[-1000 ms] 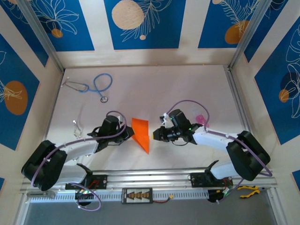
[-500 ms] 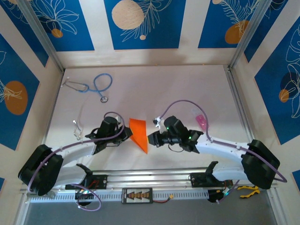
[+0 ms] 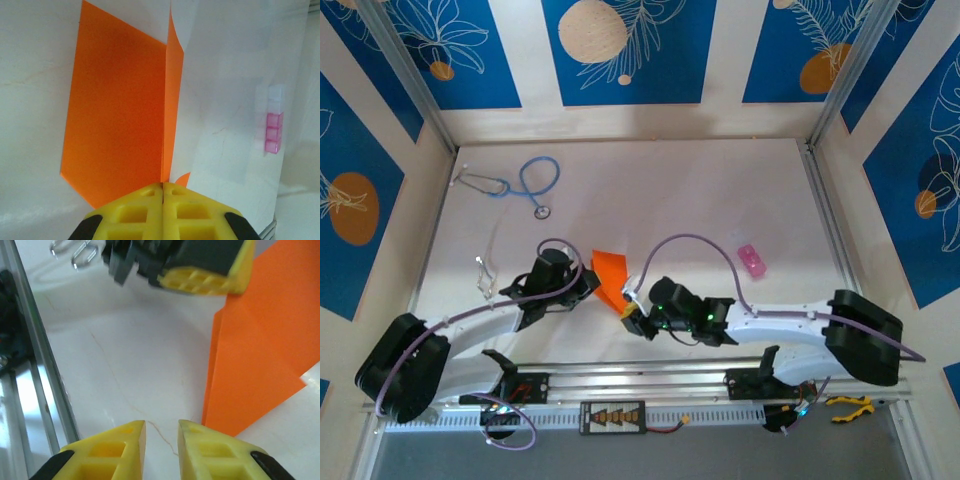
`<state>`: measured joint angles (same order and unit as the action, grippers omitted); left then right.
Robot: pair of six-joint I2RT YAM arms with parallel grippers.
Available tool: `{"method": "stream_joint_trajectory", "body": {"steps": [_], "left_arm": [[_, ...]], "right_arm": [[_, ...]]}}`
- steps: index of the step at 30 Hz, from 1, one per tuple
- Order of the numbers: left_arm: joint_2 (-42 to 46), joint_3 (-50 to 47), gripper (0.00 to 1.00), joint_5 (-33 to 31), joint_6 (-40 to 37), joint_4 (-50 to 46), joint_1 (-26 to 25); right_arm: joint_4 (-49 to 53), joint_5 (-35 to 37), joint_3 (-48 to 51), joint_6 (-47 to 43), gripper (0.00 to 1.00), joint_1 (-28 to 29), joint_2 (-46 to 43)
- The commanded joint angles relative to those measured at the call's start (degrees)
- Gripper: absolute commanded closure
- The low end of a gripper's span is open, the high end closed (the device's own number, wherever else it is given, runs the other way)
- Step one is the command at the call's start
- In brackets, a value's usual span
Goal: Fold a paper plane with a square sheet of paper (pick it up from the middle)
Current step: Fourth fold the wing at the center of the table.
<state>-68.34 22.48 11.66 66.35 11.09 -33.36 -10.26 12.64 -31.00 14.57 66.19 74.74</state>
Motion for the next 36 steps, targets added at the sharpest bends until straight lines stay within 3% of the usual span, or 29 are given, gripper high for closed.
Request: {"method": "stream_joint_trajectory", "body": {"steps": [1, 12, 36], "left_arm": [[0.62, -0.06, 0.96, -1.53, 1.76, 0.33, 0.41], [0.74, 1.00, 0.97, -2.87, 2.70, -0.46, -0.12], [1.32, 1.94, 0.95, -3.00, 2.78, -1.29, -0.17]], "right_arm": [[0.38, 5.51, -3.43, -1.60, 0.76, 1.69, 3.94], [3.26, 15.76, -9.37, 0.17, 0.76, 3.58, 14.28], [4.76, 21.36, -12.85, 2.05, 0.81, 3.74, 21.24]]}}
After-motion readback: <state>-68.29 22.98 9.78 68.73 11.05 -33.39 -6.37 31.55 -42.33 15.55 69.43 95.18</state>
